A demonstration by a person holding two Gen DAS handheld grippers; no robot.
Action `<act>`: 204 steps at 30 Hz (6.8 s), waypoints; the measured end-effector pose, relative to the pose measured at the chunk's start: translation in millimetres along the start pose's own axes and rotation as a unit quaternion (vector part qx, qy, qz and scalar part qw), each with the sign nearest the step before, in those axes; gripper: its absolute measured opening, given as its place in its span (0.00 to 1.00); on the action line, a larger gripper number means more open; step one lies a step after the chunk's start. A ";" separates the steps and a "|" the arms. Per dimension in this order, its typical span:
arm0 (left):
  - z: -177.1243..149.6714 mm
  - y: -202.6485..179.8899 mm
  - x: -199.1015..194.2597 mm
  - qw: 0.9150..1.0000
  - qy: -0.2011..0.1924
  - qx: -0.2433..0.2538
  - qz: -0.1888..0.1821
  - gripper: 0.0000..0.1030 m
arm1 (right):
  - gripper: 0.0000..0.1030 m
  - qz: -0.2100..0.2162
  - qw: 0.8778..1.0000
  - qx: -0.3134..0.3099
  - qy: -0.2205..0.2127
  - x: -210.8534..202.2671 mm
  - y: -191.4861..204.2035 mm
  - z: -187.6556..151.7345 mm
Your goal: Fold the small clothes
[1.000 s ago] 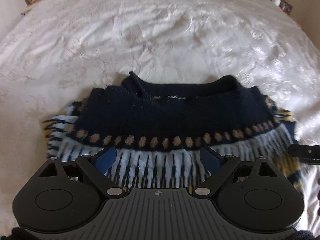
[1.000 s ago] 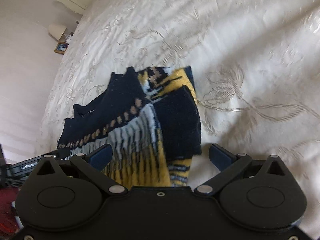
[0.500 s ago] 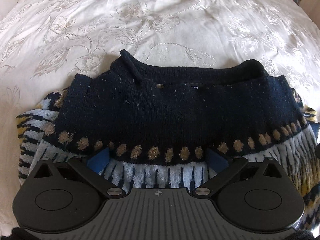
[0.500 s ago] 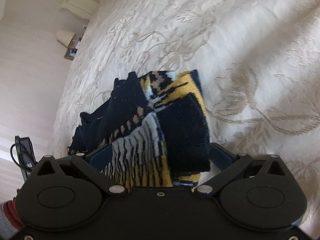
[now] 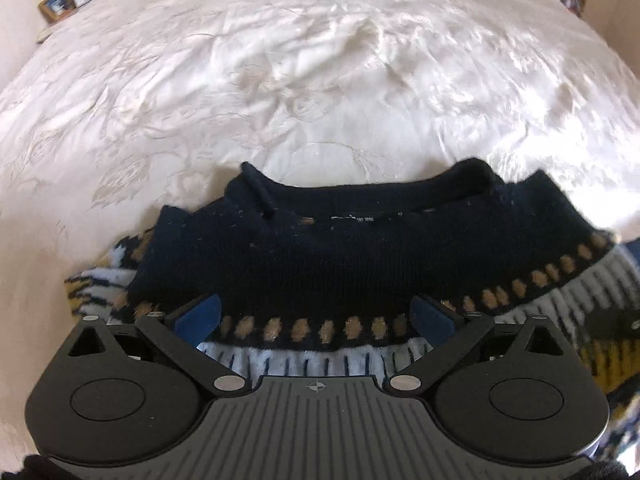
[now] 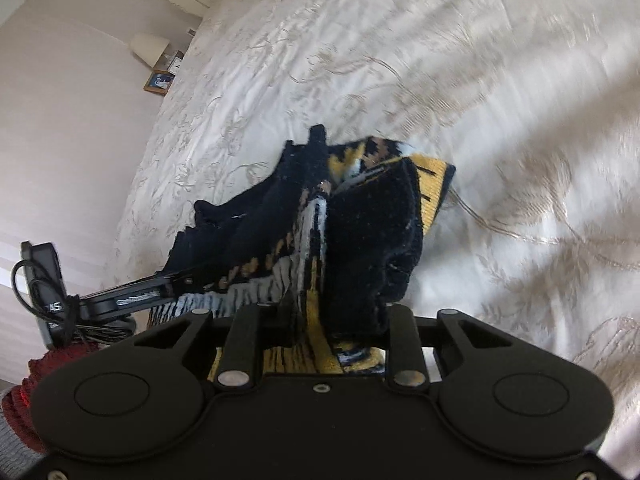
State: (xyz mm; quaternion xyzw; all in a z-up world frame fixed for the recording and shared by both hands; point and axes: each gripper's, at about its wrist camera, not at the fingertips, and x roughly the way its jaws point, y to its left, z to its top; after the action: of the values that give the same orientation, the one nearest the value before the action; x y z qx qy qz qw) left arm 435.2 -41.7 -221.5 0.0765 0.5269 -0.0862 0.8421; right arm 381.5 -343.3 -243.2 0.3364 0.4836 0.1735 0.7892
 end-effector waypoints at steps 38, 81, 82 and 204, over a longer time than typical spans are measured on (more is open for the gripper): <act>-146.6 253.2 -87.8 0.983 0.000 -0.160 -0.090 0.99 | 0.34 -0.118 0.991 -0.054 0.025 148.5 254.7 -58.1; -16.7 173.3 -3.3 0.993 0.027 -0.029 -0.115 0.99 | 0.56 -0.112 0.981 -0.147 0.065 149.8 250.1 -139.4; -17.8 179.5 3.3 0.990 0.038 -0.043 -0.129 1.00 | 0.56 -0.110 0.979 -0.153 0.072 153.7 251.7 -142.1; -275.8 52.6 -200.1 0.973 -0.050 -0.050 -0.220 0.28 | 0.48 0.002 0.998 -0.061 -0.003 -39.0 179.0 -169.6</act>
State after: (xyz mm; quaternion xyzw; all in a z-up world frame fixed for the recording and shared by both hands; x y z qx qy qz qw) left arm 119.9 83.1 -158.7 -0.0875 0.4918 -0.2464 0.8305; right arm 223.1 -177.4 -144.8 0.2893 0.4688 0.2036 0.8093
